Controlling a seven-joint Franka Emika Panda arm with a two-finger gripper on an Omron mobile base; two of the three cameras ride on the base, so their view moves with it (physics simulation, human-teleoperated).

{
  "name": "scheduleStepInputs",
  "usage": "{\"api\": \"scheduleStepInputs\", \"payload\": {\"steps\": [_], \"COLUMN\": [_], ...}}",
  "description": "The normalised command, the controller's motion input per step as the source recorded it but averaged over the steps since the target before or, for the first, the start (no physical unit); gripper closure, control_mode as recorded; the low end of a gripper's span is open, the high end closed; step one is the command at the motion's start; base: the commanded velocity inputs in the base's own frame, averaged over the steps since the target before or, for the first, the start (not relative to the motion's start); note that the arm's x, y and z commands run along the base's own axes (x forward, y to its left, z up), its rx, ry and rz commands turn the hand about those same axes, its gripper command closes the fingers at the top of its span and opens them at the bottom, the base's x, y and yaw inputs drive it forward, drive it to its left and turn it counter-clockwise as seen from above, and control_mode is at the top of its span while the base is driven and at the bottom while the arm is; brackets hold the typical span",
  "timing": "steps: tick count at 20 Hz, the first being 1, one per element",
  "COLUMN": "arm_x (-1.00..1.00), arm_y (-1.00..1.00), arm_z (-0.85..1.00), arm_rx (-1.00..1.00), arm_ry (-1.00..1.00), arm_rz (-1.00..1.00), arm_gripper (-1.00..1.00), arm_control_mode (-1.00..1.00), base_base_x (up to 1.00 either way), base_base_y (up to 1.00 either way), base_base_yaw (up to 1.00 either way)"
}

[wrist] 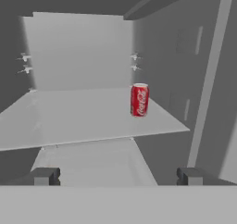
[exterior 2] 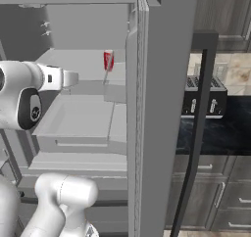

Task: Open the fridge, grab two sodas, and place both sodas inside the bowl with ice on the dining counter.

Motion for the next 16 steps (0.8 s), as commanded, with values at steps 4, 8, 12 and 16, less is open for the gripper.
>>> {"api": "scheduleStepInputs", "payload": {"steps": [4, 8, 12, 16], "arm_x": [0.31, 0.41, 0.49, 0.42], "arm_y": [-0.05, -0.01, -0.07, -0.11], "arm_z": [0.0, 0.0, 0.0, 0.0], "arm_rx": [0.0, 0.0, 0.01, 0.01], "arm_ry": [0.0, 0.0, 0.0, 0.0], "arm_rz": [0.0, -0.03, -0.04, -0.06], "arm_gripper": [-1.0, -1.0, -1.0, -1.0], "arm_control_mode": [-1.0, -1.0, -1.0, -1.0], "base_base_x": [0.0, 0.0, 0.0, 0.0], "base_base_y": [0.0, 0.0, 0.0, 0.0], "base_base_yaw": [0.0, 0.0, 0.0, 0.0]}}
